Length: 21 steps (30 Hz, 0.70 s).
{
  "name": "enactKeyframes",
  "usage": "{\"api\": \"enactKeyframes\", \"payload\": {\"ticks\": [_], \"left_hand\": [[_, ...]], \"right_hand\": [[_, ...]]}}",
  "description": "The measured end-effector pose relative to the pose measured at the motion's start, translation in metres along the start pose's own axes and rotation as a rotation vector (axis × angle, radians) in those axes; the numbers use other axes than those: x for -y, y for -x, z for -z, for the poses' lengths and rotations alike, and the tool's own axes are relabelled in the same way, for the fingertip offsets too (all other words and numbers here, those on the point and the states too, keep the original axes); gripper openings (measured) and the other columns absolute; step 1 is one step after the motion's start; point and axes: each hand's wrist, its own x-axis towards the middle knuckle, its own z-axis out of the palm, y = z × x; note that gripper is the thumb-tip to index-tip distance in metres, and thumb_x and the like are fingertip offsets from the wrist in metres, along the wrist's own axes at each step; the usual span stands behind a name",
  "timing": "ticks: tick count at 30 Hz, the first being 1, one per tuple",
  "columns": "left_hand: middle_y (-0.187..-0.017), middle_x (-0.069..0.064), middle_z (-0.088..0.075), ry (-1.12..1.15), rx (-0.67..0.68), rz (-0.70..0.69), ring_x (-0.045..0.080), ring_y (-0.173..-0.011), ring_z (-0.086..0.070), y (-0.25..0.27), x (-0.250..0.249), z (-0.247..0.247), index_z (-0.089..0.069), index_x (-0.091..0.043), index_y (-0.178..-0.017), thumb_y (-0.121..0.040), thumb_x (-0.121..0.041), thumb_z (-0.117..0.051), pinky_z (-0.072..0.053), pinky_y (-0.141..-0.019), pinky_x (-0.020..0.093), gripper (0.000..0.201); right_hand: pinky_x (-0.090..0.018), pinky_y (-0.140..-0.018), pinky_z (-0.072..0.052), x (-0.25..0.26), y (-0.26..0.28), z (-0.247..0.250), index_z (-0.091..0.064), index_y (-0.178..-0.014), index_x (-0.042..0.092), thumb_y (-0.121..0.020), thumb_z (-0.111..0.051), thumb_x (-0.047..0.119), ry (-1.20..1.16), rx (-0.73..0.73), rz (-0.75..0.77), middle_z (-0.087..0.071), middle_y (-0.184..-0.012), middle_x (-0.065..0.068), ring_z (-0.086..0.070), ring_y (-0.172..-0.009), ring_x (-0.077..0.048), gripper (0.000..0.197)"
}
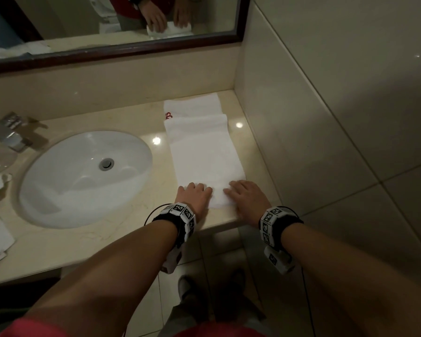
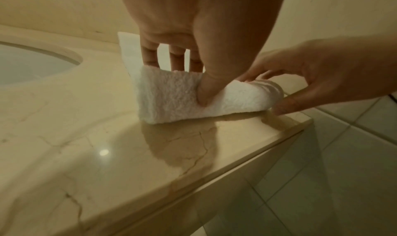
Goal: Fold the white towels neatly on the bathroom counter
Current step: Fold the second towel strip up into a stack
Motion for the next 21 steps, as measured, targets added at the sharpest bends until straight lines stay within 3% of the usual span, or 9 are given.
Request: {"api": "enactKeyframes", "payload": {"ticks": [4, 9, 12, 15, 17, 21], "left_hand": [[-0.128, 0.001, -0.053, 0.115, 0.057, -0.016, 0.026, -0.119, -0.048, 0.001, 0.006, 0.002, -0.046, -0.026, -0.129, -0.088, -0.031, -0.060, -0.040, -0.097, 0.041, 0.044], [-0.117, 0.005, -0.062, 0.248, 0.148, 0.022, 0.027, -0.105, -0.059, 0.004, 0.011, 0.003, -0.051, -0.023, -0.123, -0.089, -0.020, -0.051, -0.047, -0.088, 0.035, 0.034], [-0.114, 0.006, -0.062, 0.254, 0.125, 0.049, 0.028, -0.104, -0.057, 0.004, 0.012, 0.002, -0.050, -0.025, -0.119, -0.087, -0.029, -0.054, -0.045, -0.089, 0.036, 0.033], [-0.107, -0.001, -0.059, 0.181, 0.092, 0.040, 0.023, -0.105, -0.052, 0.006, 0.010, 0.001, -0.049, -0.031, -0.116, -0.076, -0.046, -0.065, -0.037, -0.092, 0.040, 0.046], [-0.110, -0.004, -0.056, 0.144, 0.077, 0.029, 0.021, -0.107, -0.049, 0.006, 0.011, -0.002, -0.049, -0.032, -0.118, -0.072, -0.046, -0.069, -0.036, -0.093, 0.041, 0.052], [-0.116, 0.000, -0.053, 0.174, 0.084, 0.030, 0.024, -0.110, -0.050, 0.002, 0.016, -0.003, -0.053, -0.034, -0.124, -0.085, -0.041, -0.059, -0.040, -0.092, 0.041, 0.040]], "right_hand": [[-0.044, -0.100, -0.040, 0.007, -0.001, 0.001, -0.049, -0.133, 0.019, -0.069, -0.073, 0.015, 0.018, 0.017, -0.008, -0.048, -0.138, -0.008, -0.048, -0.120, -0.031, 0.068], [-0.038, -0.095, -0.037, 0.011, -0.005, 0.005, -0.042, -0.137, 0.024, -0.088, -0.053, 0.020, 0.059, 0.093, 0.013, -0.048, -0.130, -0.004, -0.046, -0.115, -0.026, 0.051], [-0.038, -0.091, -0.038, 0.010, -0.010, 0.008, -0.040, -0.136, 0.024, -0.089, -0.050, 0.022, 0.041, 0.126, -0.012, -0.051, -0.127, -0.003, -0.048, -0.112, -0.027, 0.048], [-0.039, -0.089, -0.039, 0.008, -0.016, 0.013, -0.040, -0.135, 0.025, -0.090, -0.049, 0.022, 0.010, 0.158, -0.020, -0.052, -0.125, -0.003, -0.050, -0.109, -0.026, 0.046], [-0.039, -0.089, -0.040, 0.006, -0.019, 0.015, -0.040, -0.135, 0.025, -0.090, -0.050, 0.023, -0.024, 0.189, -0.026, -0.052, -0.124, -0.003, -0.050, -0.108, -0.026, 0.046], [-0.040, -0.092, -0.043, 0.003, -0.028, 0.021, -0.041, -0.133, 0.025, -0.088, -0.051, 0.021, -0.121, 0.258, -0.050, -0.054, -0.123, -0.005, -0.052, -0.108, -0.026, 0.046]]}}
